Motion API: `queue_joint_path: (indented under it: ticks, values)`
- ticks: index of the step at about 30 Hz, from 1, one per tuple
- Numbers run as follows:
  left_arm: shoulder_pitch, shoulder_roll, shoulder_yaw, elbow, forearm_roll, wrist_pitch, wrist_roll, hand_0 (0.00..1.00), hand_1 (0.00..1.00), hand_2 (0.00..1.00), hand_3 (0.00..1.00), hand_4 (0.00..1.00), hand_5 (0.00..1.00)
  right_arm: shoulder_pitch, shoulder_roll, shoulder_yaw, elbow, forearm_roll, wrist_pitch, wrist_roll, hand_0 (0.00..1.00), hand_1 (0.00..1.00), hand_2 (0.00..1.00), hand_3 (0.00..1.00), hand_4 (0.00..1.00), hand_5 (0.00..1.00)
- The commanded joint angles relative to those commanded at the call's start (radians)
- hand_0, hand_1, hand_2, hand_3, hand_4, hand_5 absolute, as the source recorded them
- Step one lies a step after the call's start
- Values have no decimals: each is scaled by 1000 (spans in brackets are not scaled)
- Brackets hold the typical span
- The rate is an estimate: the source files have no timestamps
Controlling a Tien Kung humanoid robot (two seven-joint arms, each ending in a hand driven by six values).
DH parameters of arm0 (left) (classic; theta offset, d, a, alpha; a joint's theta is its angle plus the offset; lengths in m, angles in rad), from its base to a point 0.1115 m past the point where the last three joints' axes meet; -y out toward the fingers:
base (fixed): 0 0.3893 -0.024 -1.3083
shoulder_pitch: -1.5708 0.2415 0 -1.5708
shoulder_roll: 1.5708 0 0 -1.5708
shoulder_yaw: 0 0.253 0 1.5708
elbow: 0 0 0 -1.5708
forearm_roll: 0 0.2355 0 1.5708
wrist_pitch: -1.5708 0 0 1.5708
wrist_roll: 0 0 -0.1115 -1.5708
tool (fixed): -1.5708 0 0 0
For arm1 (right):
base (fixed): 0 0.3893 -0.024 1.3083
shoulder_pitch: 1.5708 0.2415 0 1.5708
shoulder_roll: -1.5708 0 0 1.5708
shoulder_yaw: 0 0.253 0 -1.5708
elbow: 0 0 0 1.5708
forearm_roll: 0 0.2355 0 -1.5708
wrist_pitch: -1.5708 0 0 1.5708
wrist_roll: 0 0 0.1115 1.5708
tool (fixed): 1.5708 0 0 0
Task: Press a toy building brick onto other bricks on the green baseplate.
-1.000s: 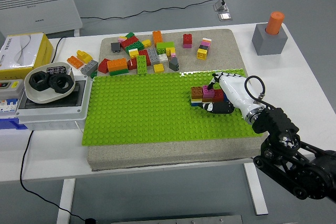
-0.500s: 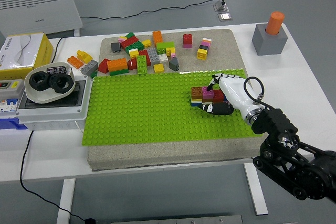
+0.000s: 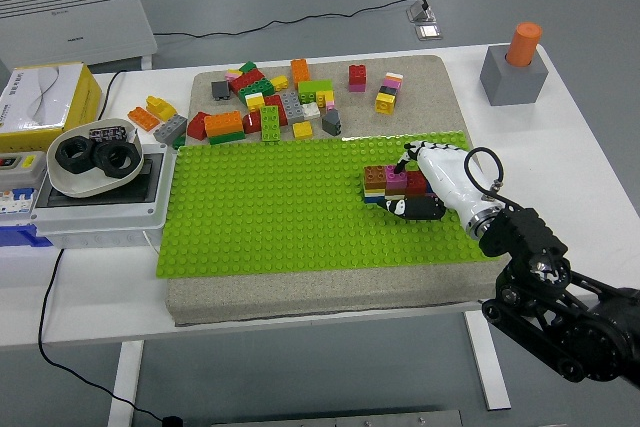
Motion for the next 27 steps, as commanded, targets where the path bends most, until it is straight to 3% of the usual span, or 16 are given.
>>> queue_joint_path:
  ticks: [16,27]
  values:
    - [0,-1,-1,0,-3,1,-1,772,729,685,538,540,612,-3,1,14,16,18,-26,18,826,857,875,603,911,546]
    - [0,0,1,0,-5,1,-1,771,728,685,537,538,612,-15,-4,43,24,120,-99,90,825,852,873,626,910,547]
